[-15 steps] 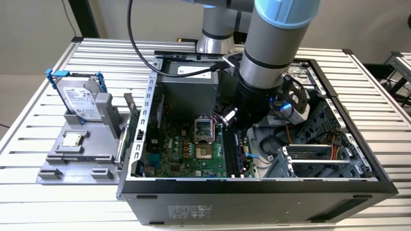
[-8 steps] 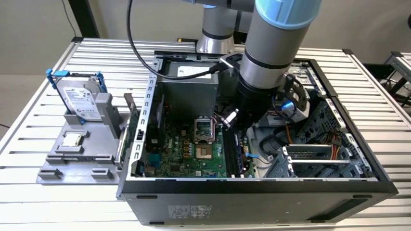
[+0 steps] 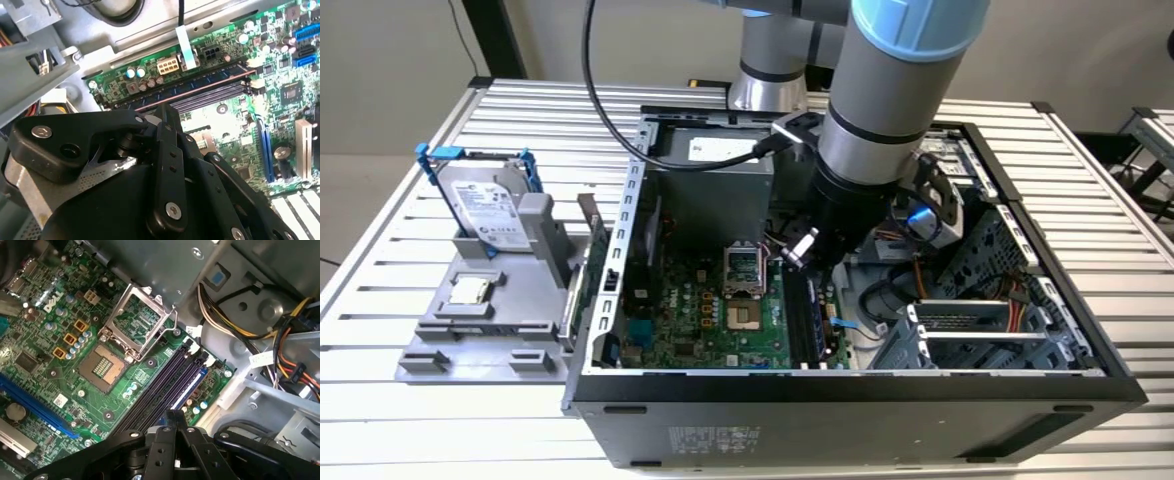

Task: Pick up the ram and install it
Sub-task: 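Press down the ram until it locks into place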

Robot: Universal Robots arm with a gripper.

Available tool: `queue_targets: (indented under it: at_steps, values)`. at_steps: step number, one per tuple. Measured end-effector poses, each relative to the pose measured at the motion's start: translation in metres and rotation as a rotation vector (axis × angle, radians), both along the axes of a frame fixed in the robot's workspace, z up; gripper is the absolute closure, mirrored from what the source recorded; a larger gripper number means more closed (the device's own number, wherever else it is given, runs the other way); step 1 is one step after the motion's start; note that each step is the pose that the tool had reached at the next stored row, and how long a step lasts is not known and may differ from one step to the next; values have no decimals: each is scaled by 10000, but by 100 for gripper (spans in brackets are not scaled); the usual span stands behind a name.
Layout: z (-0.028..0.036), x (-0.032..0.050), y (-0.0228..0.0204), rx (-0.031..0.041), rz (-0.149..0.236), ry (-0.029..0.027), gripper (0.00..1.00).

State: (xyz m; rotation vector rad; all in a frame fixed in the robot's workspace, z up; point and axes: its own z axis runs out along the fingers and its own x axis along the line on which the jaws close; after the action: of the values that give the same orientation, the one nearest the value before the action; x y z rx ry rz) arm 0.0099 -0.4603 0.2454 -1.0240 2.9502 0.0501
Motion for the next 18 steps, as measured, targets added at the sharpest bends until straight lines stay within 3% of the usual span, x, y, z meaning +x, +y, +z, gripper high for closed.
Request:
queue_targets:
  at_steps: [14, 18]
  values:
    - [0, 0, 0, 0, 2436, -86, 100]
    - [0, 0, -1, -3, 3155, -141, 100]
